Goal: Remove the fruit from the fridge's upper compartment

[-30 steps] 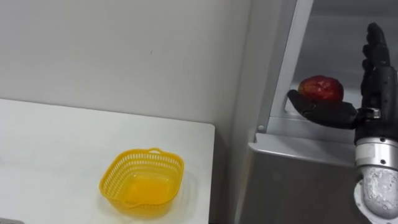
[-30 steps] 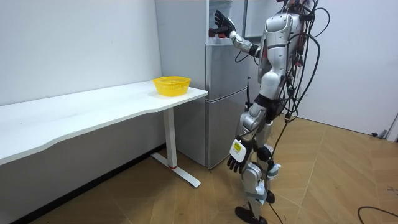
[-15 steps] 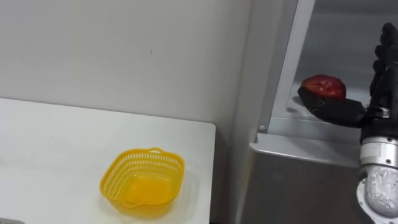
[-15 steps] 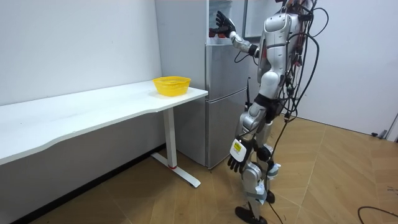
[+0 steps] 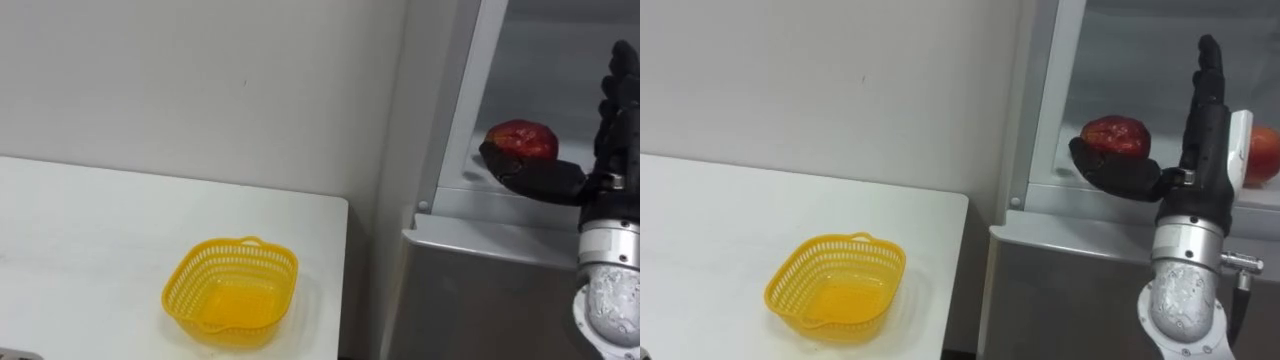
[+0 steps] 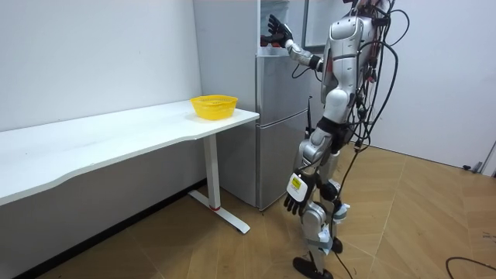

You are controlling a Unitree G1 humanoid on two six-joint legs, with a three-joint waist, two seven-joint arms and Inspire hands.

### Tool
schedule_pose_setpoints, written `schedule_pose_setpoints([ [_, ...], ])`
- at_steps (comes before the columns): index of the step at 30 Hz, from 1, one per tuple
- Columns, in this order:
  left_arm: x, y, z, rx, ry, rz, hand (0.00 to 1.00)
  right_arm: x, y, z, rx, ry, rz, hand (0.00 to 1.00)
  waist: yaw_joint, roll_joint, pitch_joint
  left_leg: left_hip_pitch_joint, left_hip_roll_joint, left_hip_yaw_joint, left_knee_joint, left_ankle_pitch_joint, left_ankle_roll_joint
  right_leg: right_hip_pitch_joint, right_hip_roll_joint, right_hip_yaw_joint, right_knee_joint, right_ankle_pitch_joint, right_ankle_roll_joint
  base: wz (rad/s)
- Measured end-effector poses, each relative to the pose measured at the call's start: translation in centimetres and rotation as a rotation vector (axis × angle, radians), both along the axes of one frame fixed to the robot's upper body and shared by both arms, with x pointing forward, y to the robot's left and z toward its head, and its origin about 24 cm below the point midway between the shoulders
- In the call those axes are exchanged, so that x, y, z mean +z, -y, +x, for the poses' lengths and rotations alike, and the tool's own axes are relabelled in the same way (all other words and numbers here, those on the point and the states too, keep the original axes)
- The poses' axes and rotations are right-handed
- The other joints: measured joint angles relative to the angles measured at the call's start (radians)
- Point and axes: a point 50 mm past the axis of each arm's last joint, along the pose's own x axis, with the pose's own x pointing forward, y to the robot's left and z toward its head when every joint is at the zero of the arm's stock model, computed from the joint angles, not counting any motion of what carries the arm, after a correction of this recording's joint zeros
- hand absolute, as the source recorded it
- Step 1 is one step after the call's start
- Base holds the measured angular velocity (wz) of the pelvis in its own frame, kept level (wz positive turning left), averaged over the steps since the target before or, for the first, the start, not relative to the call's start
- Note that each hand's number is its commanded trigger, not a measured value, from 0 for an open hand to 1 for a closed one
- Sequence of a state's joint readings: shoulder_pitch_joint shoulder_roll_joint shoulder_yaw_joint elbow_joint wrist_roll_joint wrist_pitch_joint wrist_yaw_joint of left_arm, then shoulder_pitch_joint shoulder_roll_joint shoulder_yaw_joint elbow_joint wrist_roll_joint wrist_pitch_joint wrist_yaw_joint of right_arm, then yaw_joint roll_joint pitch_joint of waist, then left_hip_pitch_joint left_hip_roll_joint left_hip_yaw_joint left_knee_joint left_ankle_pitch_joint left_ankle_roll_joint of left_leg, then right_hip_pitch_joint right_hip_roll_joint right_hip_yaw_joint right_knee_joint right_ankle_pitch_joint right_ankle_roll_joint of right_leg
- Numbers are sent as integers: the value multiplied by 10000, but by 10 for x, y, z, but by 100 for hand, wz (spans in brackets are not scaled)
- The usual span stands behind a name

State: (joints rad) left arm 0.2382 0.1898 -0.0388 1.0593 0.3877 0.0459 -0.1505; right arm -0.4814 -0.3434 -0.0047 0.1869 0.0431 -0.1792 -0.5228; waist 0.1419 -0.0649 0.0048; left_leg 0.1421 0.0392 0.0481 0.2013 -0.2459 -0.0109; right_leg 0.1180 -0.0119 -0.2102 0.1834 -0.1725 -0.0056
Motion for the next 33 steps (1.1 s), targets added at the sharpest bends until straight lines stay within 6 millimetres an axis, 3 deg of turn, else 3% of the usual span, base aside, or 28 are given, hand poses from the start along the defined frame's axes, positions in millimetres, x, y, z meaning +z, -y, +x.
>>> schedule_pose_setpoints([
  [6,0,-2,-2,205,-226,-31,0,-7,4,6,253,-819,-434,0,-6,-114,-41,-100,1,-10,10,1,0,-63,-9,-67,23,0,0,2],
  [15,0,-4,-2,300,-426,79,0,-5,9,18,917,-1669,-499,0,-31,-253,13,-157,-2,-88,49,2,0,-68,-28,-141,18,-1,-1,0],
  [19,0,-4,-2,305,-468,78,0,-6,11,19,1018,-1907,-624,0,-29,-333,-32,-167,-3,-89,58,2,-1,-74,-28,-147,18,-4,-3,0],
  [33,5,-13,-2,285,-441,374,0,-10,23,28,1448,-2996,-919,0,-140,-467,-34,-157,-19,-156,85,3,-2,-42,-31,-158,16,-3,-3,0],
])
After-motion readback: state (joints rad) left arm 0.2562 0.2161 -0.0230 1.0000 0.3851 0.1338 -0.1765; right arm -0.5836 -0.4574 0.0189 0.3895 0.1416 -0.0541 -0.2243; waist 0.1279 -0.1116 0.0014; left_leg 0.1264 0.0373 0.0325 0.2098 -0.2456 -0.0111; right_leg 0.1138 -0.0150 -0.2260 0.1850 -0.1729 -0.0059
